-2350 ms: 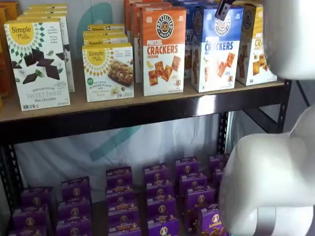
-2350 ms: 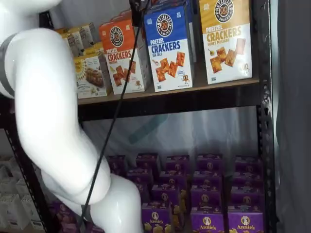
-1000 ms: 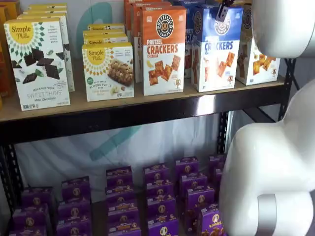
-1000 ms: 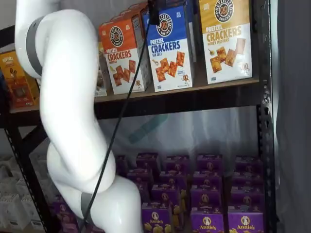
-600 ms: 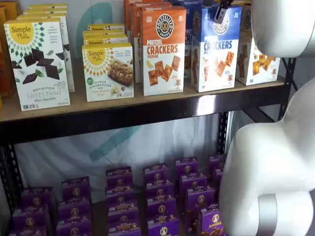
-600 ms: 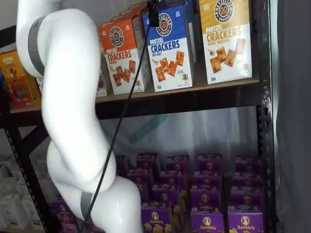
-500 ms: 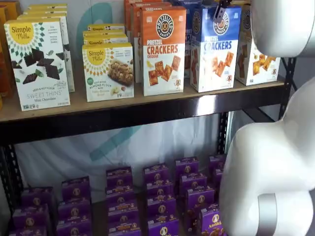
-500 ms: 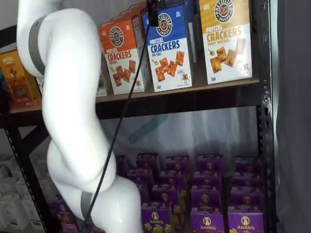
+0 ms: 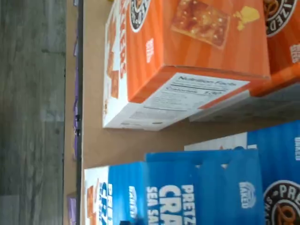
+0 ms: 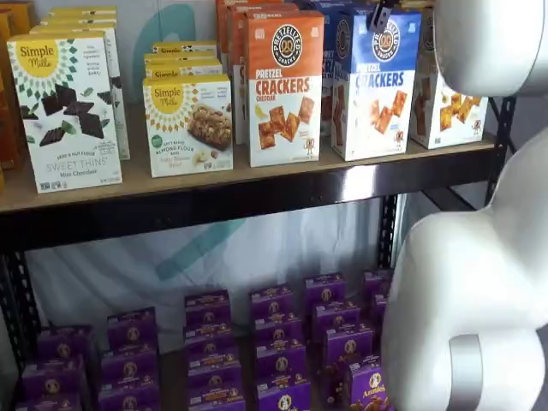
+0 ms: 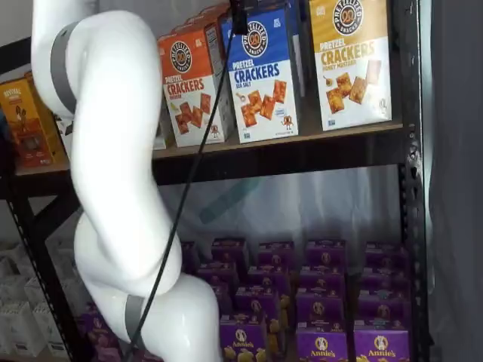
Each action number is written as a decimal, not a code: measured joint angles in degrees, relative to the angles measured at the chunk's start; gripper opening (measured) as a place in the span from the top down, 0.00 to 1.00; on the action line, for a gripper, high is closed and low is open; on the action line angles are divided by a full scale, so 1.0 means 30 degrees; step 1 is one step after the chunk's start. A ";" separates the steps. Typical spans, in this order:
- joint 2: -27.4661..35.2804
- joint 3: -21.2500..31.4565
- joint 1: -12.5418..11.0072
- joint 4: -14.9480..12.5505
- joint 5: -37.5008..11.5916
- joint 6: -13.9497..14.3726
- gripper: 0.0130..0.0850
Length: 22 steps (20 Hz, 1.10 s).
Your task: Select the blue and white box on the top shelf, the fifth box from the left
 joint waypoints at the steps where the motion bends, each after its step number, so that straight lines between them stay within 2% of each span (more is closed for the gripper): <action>1: 0.0138 -0.0195 0.0032 -0.0099 0.0071 0.0005 0.00; 6: 0.0725 -0.0914 0.0218 -0.0675 0.0461 0.0014 0.00; 17: 0.0610 -0.0218 0.0713 -0.1930 0.0362 -0.0029 0.00; 22: 0.0693 -0.0374 0.0811 -0.2543 0.0991 -0.0104 0.00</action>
